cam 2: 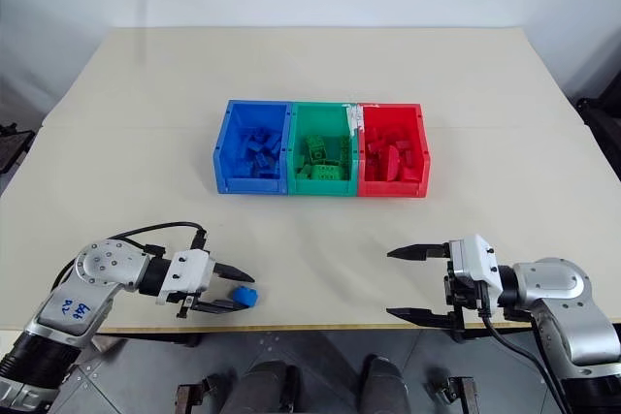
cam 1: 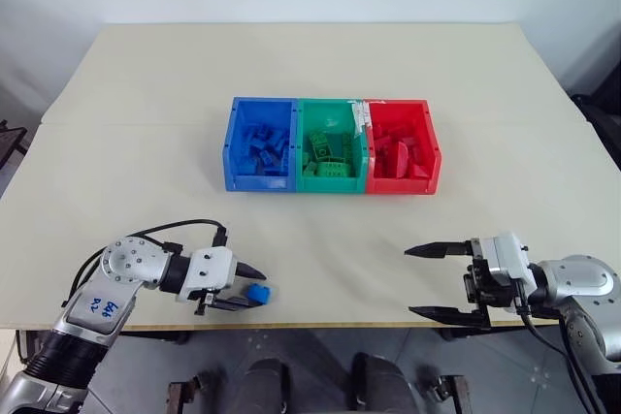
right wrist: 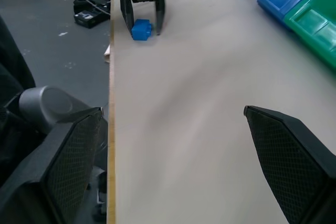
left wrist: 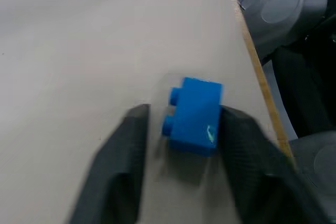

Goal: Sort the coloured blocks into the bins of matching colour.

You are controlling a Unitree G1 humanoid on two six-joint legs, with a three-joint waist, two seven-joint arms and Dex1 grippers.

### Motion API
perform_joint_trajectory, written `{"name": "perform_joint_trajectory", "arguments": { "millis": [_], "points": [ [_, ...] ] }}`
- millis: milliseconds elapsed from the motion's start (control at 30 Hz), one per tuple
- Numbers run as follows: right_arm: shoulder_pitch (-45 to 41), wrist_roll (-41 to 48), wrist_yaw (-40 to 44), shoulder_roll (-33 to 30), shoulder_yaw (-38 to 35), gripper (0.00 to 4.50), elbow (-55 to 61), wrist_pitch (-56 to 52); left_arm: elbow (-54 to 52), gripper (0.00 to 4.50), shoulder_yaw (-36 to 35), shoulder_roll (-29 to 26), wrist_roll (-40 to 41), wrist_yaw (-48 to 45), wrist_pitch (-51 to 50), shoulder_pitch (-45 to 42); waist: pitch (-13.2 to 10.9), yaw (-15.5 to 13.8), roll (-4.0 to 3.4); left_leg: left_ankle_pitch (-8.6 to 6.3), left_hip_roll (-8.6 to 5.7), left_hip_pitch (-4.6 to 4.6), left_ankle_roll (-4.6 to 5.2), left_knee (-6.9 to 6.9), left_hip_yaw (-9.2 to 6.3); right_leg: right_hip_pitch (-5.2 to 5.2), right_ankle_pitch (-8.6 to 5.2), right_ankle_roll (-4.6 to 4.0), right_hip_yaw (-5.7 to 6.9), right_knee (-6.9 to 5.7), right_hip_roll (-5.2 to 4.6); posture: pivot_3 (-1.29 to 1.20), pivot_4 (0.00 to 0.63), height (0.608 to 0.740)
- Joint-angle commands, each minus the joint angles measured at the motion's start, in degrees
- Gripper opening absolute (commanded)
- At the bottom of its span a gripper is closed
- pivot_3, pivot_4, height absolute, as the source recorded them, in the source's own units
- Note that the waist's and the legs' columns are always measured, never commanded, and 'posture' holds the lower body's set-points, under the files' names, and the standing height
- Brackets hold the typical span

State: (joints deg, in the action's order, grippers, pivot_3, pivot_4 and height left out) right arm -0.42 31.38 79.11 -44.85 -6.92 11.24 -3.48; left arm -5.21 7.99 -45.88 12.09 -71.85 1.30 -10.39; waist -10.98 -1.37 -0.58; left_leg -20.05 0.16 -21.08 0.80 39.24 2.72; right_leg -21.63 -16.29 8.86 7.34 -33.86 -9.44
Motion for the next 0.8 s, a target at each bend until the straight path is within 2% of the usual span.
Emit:
{"name": "perform_joint_trajectory", "arguments": {
  "millis": [33,100,200,267,400,600,667,800],
  "points": [
    [0.2,-0.5,0.1,0.4,-0.8,4.5,0.5,2.7,-0.1,0.93,-2.3,0.9,2.1,1.4,0.1,1.1,0.0,-0.1,0.0,0.0,0.0,-0.01,0.0,0.01,0.0,0.0,0.0,0.0,0.0,0.0,0.0,0.0,0.15,0.74],
    [0.5,-0.2,-0.9,1.1,-0.8,4.5,0.6,2.6,-0.5,0.93,-5.6,3.4,4.5,4.6,1.9,0.8,0.0,-0.1,0.0,0.0,0.0,-0.01,0.0,0.01,-0.02,0.0,0.0,0.0,0.0,0.0,0.0,0.0,0.15,0.74],
    [-0.9,3.0,-7.5,4.7,-2.7,4.5,1.9,-0.4,-2.5,0.93,-11.5,7.4,11.1,11.3,-4.8,-1.4,0.0,-0.1,0.03,0.0,0.03,-0.03,0.0,0.05,-0.08,0.02,0.0,0.0,0.03,-0.02,0.0,0.0,0.15,0.74],
    [-1.9,3.9,-11.4,6.9,-3.8,4.5,2.4,-1.3,-2.5,0.93,-13.7,8.8,12.6,16.0,-10.5,-3.7,0.0,0.0,0.02,0.01,0.04,-0.04,-0.01,0.14,-0.24,0.03,0.0,0.0,0.04,-0.09,0.0,0.0,0.15,0.74],
    [-3.0,2.3,-20.2,12.9,-5.8,4.5,2.1,1.5,1.3,0.93,-15.5,14.3,8.9,31.9,-17.9,-13.3,0.0,-0.3,0.03,0.02,-0.01,-0.04,-0.02,0.29,-0.36,0.09,0.01,0.01,0.07,-0.18,0.0,0.0,0.15,0.74],
    [-3.5,-1.2,-24.1,15.4,-5.8,4.5,0.8,5.2,13.4,0.93,-13.2,20.0,1.9,40.1,-13.2,-24.9,0.0,-0.1,0.05,0.02,-0.09,-0.1,0.0,0.34,-0.19,0.08,0.01,0.03,0.07,-0.18,-0.01,0.0,0.15,0.74],
    [-3.5,-1.5,-24.2,15.4,-5.4,4.5,0.7,5.7,17.0,1.67,-13.1,21.1,2.1,39.5,-12.8,-27.1,0.0,0.0,0.05,0.02,-0.09,-0.1,-0.01,0.32,-0.18,0.07,0.01,0.03,0.08,-0.18,0.0,0.0,0.15,0.74],
    [-4.0,-1.6,-24.8,15.5,-5.1,4.5,0.9,6.0,17.5,2.93,-12.8,20.2,2.4,36.8,-12.7,-27.2,0.0,0.3,0.06,0.02,-0.06,-0.08,0.0,0.28,-0.1,0.04,0.01,0.03,0.05,-0.17,0.0,0.0,0.15,0.74]
  ]
}}
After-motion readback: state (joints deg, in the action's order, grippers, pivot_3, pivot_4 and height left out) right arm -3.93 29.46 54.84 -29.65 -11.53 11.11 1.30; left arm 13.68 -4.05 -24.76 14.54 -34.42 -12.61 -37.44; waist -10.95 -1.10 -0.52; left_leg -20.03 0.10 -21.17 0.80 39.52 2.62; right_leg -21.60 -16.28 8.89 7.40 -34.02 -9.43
